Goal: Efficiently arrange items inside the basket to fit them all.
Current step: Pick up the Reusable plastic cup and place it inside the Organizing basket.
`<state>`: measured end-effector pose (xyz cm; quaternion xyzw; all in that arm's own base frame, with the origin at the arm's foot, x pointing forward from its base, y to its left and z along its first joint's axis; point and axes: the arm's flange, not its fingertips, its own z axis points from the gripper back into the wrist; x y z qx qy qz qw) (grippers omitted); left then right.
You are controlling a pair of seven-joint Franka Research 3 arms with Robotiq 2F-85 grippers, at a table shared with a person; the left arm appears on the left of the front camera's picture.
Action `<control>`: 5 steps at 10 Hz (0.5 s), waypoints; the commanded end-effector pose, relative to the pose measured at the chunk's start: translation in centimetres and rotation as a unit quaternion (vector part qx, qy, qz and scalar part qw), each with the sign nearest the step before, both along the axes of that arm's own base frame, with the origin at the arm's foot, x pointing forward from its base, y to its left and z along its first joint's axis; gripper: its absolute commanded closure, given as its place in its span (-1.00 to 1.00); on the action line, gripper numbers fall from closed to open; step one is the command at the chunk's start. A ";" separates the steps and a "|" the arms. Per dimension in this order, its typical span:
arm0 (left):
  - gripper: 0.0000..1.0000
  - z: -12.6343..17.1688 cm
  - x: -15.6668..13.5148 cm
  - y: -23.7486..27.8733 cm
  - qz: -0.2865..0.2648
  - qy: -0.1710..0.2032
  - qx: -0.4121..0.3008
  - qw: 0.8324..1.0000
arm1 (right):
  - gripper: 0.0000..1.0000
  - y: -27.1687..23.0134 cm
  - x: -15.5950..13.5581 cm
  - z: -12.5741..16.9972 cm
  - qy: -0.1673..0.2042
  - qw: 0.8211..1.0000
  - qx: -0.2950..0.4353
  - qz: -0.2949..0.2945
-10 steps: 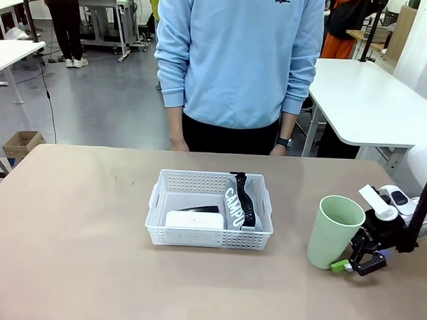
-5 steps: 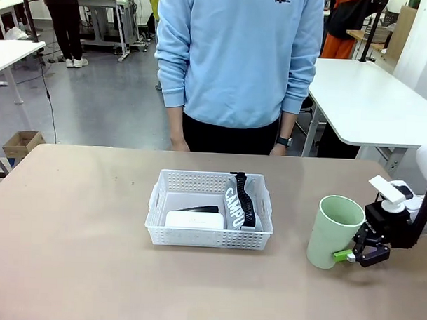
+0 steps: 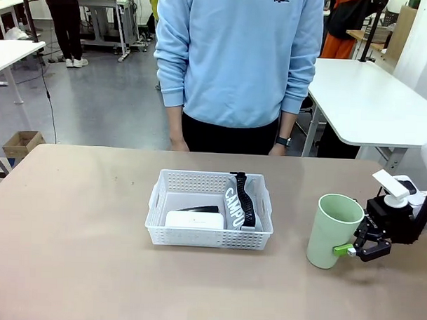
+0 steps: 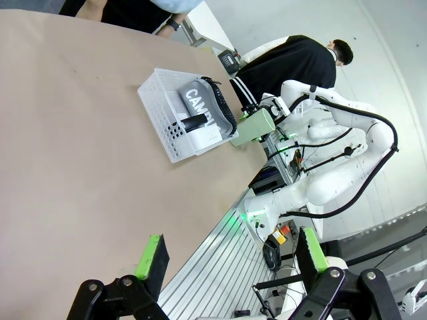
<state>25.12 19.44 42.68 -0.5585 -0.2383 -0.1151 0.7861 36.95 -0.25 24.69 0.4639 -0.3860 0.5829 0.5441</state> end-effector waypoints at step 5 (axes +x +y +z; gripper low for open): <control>-1.00 0.3 -0.1 -0.1 0.000 -0.003 -0.009 1.000 | 1.00 0.2 -1.0 -0.6 -0.016 1.000 0.007 0.012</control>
